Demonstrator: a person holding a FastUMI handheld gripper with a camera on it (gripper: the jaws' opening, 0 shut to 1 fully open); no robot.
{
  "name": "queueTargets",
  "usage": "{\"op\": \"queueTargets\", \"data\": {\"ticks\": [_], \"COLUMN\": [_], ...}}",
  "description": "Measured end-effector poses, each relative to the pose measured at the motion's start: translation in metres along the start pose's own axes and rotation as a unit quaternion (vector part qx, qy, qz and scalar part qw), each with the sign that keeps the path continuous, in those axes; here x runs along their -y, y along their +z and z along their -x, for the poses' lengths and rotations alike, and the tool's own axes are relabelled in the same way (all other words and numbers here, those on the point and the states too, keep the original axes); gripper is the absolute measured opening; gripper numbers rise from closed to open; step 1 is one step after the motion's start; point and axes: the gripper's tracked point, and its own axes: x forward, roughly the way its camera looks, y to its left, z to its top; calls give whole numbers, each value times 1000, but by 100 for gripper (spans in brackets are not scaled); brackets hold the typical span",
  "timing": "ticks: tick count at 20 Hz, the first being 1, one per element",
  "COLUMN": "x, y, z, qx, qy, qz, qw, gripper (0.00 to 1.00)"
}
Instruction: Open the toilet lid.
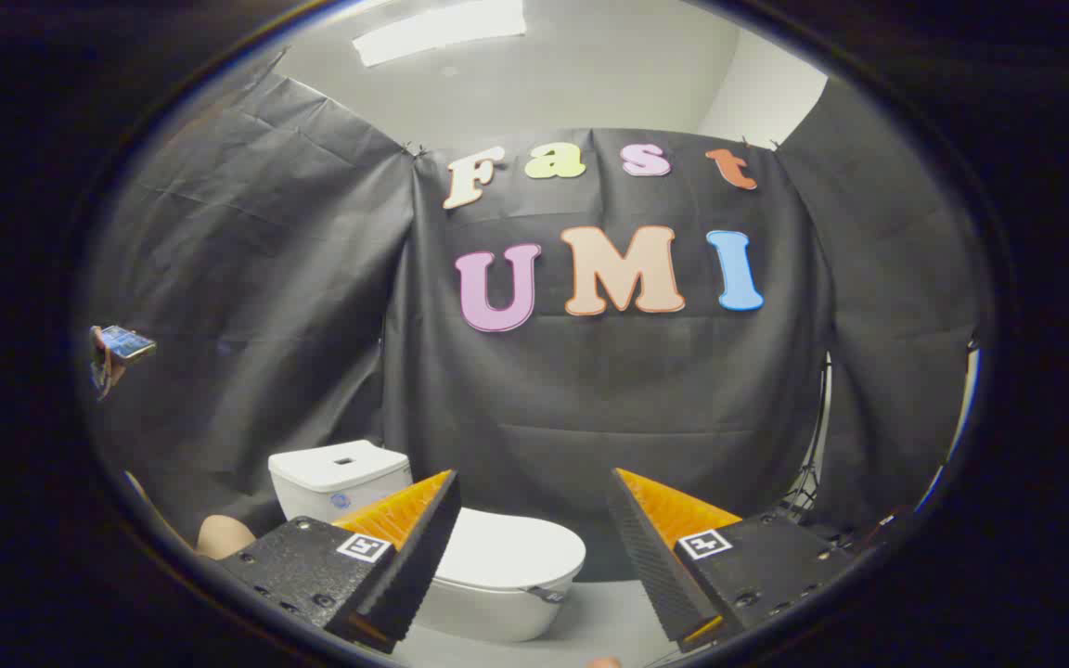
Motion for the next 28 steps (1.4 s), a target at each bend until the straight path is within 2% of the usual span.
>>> {"op": "queueTargets", "data": {"ticks": [15, 19, 25, 28], "x": [9, 23, 31, 37], "y": [-37, -63, -99, -116], "z": [7, -6, -51, -84], "qx": [-48, -92, -156, -183], "qy": [-15, -51, -57, -60], "qz": [-13, -37, -104, -169], "qw": [999, 994, 981, 967], "gripper": [97, 97, 97, 97]}}
